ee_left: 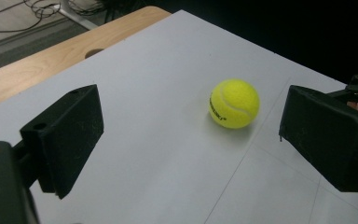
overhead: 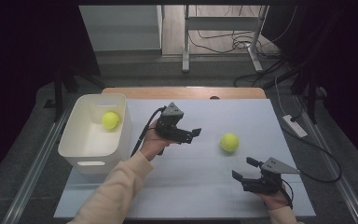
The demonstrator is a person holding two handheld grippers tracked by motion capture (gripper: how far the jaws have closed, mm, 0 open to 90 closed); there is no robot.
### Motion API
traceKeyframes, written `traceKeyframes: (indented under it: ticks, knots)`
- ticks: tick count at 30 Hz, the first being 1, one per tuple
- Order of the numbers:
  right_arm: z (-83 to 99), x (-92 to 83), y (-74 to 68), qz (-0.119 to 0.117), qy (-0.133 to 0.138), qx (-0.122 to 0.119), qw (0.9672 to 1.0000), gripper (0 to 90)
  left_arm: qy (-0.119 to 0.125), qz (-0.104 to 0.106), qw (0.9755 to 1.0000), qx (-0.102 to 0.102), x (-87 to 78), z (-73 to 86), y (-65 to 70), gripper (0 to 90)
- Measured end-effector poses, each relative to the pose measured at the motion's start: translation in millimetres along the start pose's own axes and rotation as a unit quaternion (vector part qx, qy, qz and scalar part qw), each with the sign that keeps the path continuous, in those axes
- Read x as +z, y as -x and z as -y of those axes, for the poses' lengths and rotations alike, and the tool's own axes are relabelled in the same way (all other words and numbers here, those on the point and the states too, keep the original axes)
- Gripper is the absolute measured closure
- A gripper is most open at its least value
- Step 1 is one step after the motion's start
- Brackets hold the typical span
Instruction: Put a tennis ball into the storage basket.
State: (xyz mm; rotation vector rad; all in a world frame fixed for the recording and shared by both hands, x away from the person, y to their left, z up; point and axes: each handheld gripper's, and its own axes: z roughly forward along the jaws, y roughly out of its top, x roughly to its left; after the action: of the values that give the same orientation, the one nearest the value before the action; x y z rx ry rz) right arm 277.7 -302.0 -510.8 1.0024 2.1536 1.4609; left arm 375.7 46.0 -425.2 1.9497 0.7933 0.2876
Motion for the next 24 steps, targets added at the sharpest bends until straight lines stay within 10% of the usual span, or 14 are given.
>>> traceKeyframes:
  ticks: [24]
  knots:
    - [-1.1, -1.3, -3.3, -0.002, 0.006, 0.000, 1.0000, 15.1, -0.035, 0.005, 0.9993, 0.014, 43.7, 1.0, 5.7, 6.8]
